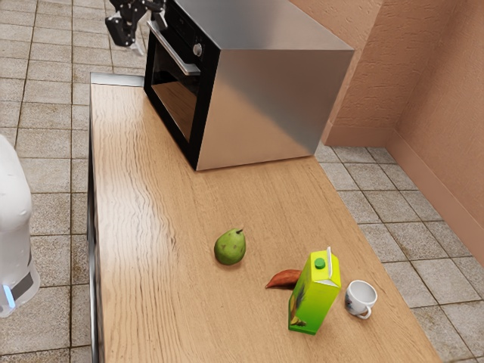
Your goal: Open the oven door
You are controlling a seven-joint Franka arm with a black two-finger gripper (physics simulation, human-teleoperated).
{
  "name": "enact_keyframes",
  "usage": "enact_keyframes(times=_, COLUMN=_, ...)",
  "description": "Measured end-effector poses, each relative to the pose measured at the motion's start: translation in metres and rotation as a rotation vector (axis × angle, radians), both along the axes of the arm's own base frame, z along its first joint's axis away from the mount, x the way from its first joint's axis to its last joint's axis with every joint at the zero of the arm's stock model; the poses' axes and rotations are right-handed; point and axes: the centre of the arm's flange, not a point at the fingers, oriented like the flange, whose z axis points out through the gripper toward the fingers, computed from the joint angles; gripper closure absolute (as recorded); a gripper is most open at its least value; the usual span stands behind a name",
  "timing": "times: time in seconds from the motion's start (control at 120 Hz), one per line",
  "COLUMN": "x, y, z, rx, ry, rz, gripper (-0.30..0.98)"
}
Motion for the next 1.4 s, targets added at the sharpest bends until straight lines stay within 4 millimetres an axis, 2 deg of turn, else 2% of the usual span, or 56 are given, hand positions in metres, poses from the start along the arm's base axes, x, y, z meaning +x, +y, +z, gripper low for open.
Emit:
enact_keyframes(times=0.133, x=-0.002, y=0.006, z=-0.001, rx=0.053, ry=0.010, rz=-0.053, gripper=0.00)
enact_keyframes(times=0.258, x=0.007, y=0.011, z=-0.019, rx=0.106, ry=0.049, rz=-0.142, gripper=0.00)
enact_keyframes(times=0.483, x=0.009, y=0.024, z=-0.022, rx=0.251, ry=0.065, rz=-0.315, gripper=0.00)
enact_keyframes(times=0.683, x=0.028, y=0.057, z=-0.040, rx=0.311, ry=0.105, rz=-0.410, gripper=0.00)
enact_keyframes(times=0.992, x=0.011, y=0.107, z=-0.049, rx=0.367, ry=0.138, rz=-0.402, gripper=0.01)
enact_keyframes(times=1.067, x=0.012, y=0.109, z=-0.049, rx=0.388, ry=0.141, rz=-0.417, gripper=0.01)
enact_keyframes(times=1.3, x=0.036, y=0.109, z=-0.052, rx=0.438, ry=0.108, rz=-0.473, gripper=0.02)
enact_keyframes(times=1.4, x=0.036, y=0.113, z=-0.058, rx=0.426, ry=0.085, rz=-0.477, gripper=0.02)
